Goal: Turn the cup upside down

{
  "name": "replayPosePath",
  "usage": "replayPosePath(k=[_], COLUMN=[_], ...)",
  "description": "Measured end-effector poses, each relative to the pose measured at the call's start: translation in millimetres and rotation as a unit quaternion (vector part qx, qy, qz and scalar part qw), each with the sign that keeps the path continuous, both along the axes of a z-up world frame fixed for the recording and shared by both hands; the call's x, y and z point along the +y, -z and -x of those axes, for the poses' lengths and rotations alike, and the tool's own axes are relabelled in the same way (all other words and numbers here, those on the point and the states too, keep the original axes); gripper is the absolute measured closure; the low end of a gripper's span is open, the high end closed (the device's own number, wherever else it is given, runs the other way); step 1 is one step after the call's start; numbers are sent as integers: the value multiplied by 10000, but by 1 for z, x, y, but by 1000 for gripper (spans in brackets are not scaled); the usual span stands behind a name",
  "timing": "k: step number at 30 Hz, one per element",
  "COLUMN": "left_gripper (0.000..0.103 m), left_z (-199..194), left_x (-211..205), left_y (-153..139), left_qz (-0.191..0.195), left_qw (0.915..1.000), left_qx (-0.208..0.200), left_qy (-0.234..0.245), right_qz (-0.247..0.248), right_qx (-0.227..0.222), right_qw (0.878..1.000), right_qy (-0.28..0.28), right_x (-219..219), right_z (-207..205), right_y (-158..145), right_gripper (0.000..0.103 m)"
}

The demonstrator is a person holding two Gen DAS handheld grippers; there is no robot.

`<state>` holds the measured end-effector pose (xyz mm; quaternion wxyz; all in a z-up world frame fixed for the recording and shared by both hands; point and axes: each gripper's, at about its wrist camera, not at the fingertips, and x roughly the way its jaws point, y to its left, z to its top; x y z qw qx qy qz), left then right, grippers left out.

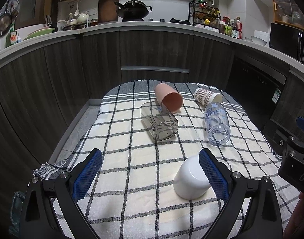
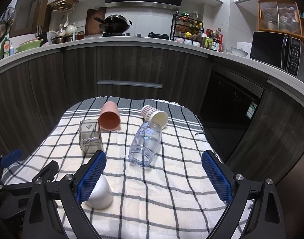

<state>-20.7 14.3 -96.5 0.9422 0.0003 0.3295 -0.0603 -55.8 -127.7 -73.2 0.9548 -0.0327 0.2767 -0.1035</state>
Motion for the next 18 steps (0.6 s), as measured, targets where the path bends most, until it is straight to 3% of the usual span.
replayPosePath(k=[18], left_gripper=[4], left_z=[-1], left_x=[0], left_y=[-1], left_qz=[36], left_qw=[10000], left_qx=[29], left_qy=[0], right_qz=[-11], right_qx=[13], right_qw=[10000], right_qy=[-6], right_x=[-1], right_z=[-1], right_y=[0], right_gripper=[6])
